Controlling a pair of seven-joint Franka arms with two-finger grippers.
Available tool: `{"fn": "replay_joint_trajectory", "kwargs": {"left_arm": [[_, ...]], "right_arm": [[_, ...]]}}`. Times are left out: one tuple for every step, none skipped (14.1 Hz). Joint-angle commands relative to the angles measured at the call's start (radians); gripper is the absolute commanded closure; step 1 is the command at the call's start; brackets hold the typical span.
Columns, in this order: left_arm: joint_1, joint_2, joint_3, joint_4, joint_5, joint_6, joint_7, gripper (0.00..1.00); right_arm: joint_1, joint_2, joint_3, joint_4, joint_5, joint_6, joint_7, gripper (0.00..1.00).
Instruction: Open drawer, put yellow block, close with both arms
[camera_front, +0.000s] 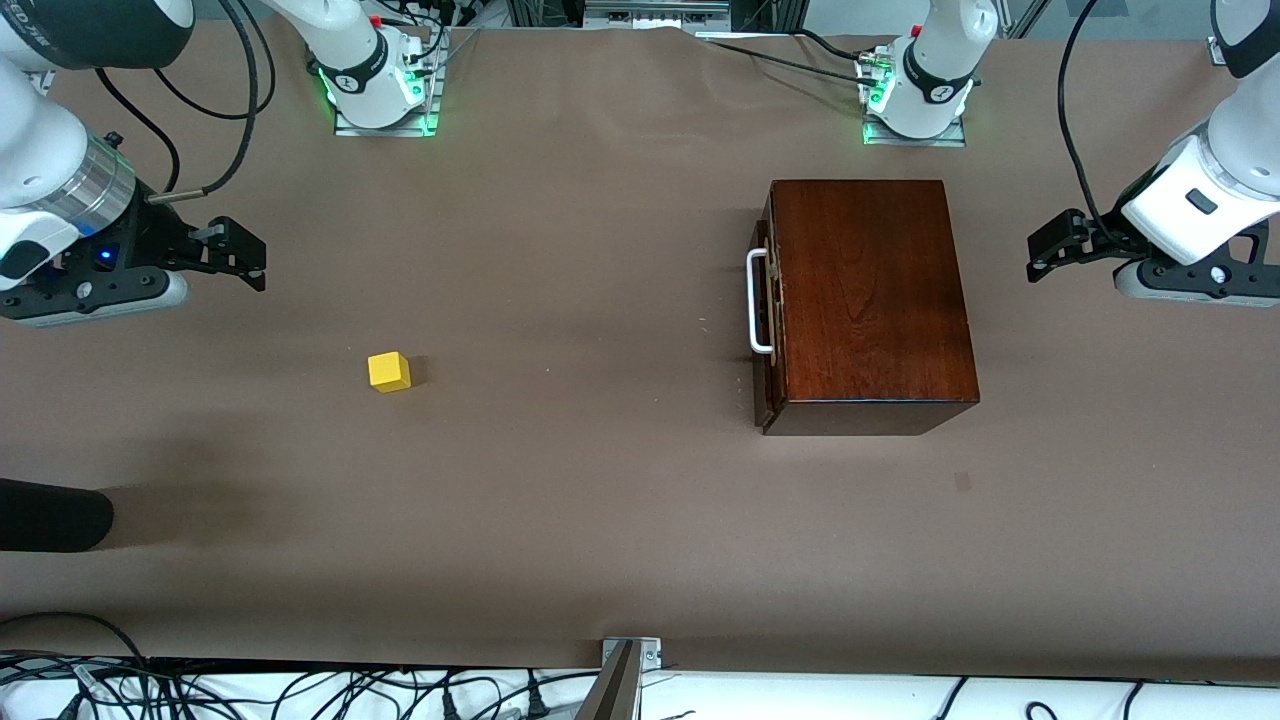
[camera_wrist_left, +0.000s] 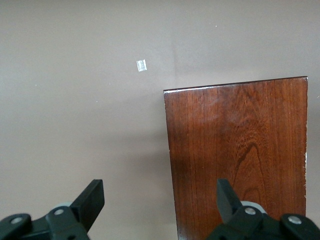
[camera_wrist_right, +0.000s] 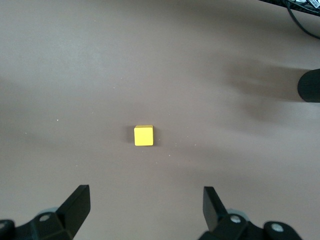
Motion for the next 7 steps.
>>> {"fn": "replay_joint_trajectory", "kwargs": {"left_arm": [[0.004,0.012,-0.001,0.033,-0.03,-0.024,-0.005,0.0],[0.004,0.012,-0.001,0.033,-0.03,-0.024,-0.007,0.0],[0.002,0.012,-0.001,0.033,-0.028,-0.024,-0.007,0.0],[0.002,0.012,-0.001,0.033,-0.028,-0.024,-0.007,0.0],[0.004,0.014,-0.001,0.033,-0.03,-0.032,-0.008,0.0],[0.004,0.012,-0.001,0.035,-0.031,-0.056,-0.017,0.0],[-0.002,0.012,-0.001,0.036,-0.042,-0.067,-0.02,0.0]], "right_arm": [[-0.005,0.004,0.002,0.021,-0.011,-0.008,-0.007,0.0],[-0.005,0.004,0.002,0.021,-0.011,-0.008,-0.007,0.0],[-0.005,0.004,0.002,0.021,-0.011,-0.008,-0.007,0.0],[-0.005,0.004,0.002,0.02,-0.011,-0.009,-0.007,0.0],[-0.005,0.004,0.002,0.021,-0.011,-0.009,-0.007,0.0],[-0.005,0.004,0.002,0.021,-0.011,-0.009,-0.007,0.0],[-0.005,0.004,0.004,0.021,-0.011,-0.009,-0.005,0.0]]}}
